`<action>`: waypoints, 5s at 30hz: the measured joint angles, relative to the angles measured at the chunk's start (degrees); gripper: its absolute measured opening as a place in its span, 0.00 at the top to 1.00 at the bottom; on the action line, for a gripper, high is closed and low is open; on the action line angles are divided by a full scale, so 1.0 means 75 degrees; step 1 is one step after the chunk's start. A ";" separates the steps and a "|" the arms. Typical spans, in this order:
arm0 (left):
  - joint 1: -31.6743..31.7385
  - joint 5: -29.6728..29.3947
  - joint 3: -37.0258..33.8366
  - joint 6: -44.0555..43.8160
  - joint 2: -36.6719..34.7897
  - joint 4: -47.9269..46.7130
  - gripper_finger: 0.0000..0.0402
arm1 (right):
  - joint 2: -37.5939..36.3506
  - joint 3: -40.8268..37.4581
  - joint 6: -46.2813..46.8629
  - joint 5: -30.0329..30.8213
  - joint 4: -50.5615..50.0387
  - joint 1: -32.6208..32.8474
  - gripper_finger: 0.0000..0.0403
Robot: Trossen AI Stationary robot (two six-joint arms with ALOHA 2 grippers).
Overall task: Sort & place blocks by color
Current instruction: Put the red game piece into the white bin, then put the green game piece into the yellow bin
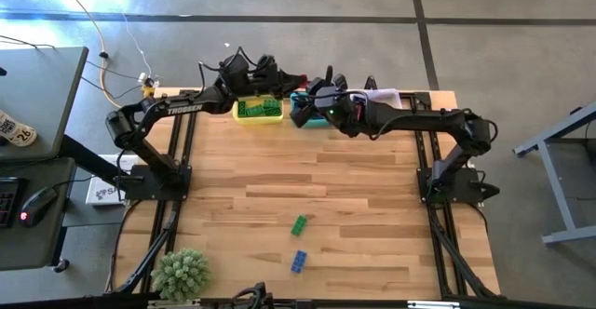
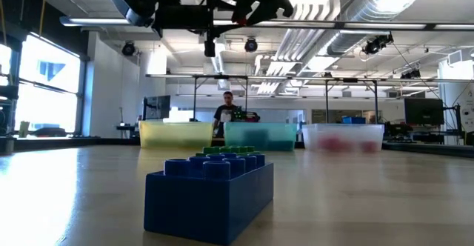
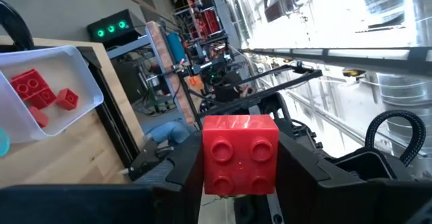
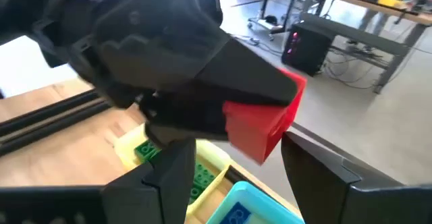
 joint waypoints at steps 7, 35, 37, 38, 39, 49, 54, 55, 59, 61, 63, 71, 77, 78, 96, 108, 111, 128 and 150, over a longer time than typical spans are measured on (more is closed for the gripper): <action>-0.0018 -0.0003 0.0000 0.0000 -0.0003 -0.0005 0.71 | 0.0035 -0.0003 -0.0012 0.0095 0.0271 0.0000 0.49; -0.0166 -0.0221 -0.0003 0.0242 0.0012 0.0115 0.69 | 0.0306 -0.0003 -0.0269 0.1059 0.0869 0.0055 0.86; -0.0166 -0.0221 -0.0003 0.0253 0.0012 0.0109 0.67 | 0.0306 -0.0003 -0.0287 0.1042 0.0860 0.0051 0.86; -0.0166 -0.0229 -0.0003 0.0259 0.0012 0.0109 0.66 | 0.0306 -0.0003 -0.0326 0.1034 0.0860 0.0042 0.86; -0.0169 -0.0244 -0.0003 0.0267 0.0012 0.0104 0.65 | 0.0306 -0.0003 -0.0367 0.1028 0.0857 0.0038 0.86; -0.0184 -0.0472 -0.0003 0.0933 0.0012 0.0057 0.61 | 0.0309 -0.0003 -0.0850 0.1013 0.0848 0.0013 0.86; -0.0184 -0.0508 -0.0003 0.1327 0.0012 0.0025 0.58 | 0.0309 -0.0003 -0.0871 0.0965 0.0737 -0.0042 0.86; -0.0184 -0.0514 -0.0003 0.1422 0.0012 0.0019 0.57 | 0.0309 -0.0003 -0.0871 0.0951 0.0702 -0.0056 0.86; -0.0184 -0.0525 -0.0003 0.1751 0.0012 0.0004 0.51 | 0.0309 0.0000 -0.0873 0.0855 0.0628 -0.0107 0.86; -0.0184 -0.0575 -0.0003 0.1746 0.0012 0.0007 0.48 | 0.0309 0.0000 -0.0874 0.0798 0.0621 -0.0142 0.86; -0.0184 -0.0610 -0.0003 0.1749 0.0012 0.0013 0.44 | 0.0307 0.0009 -0.0871 0.0767 0.0559 -0.0176 0.86; -0.0007 -0.0712 0.0000 0.2016 0.0012 0.0006 0.39 | 0.0310 0.0564 -0.0874 0.0901 -0.1104 -0.0471 0.86; 0.0186 -0.0708 0.0000 0.2395 0.0009 -0.0007 0.40 | 0.0320 0.1009 -0.0591 0.0750 -0.3073 -0.0848 0.86; 0.0211 -0.0711 0.0000 0.2494 0.0009 -0.0021 0.40 | 0.0320 0.1058 -0.0471 0.0654 -0.3381 -0.0920 0.86; 0.0218 -0.0737 0.0000 0.3789 0.0009 -0.0697 0.40 | 0.0320 0.1119 0.0319 -0.3120 -0.6630 -0.3527 0.86; 0.0017 -0.1021 0.0000 0.4294 0.0009 -0.1354 0.40 | 0.0312 -0.0378 -0.0277 -0.4504 -0.6386 -0.5099 0.86; -0.0041 -0.1026 0.0000 0.4394 0.0009 -0.1380 0.40 | 0.0312 -0.0860 -0.0350 -0.4644 -0.6068 -0.5247 0.86; -0.0408 -0.1025 0.0000 0.5357 0.0012 -0.1893 0.40 | 0.0312 -0.2168 -0.0475 -0.4674 -0.5205 -0.5779 0.76; -0.1770 -0.2720 0.0000 0.5747 0.0012 -0.3132 0.40 | 0.0312 -0.1258 -0.1016 -0.4530 -0.5530 -0.5767 0.57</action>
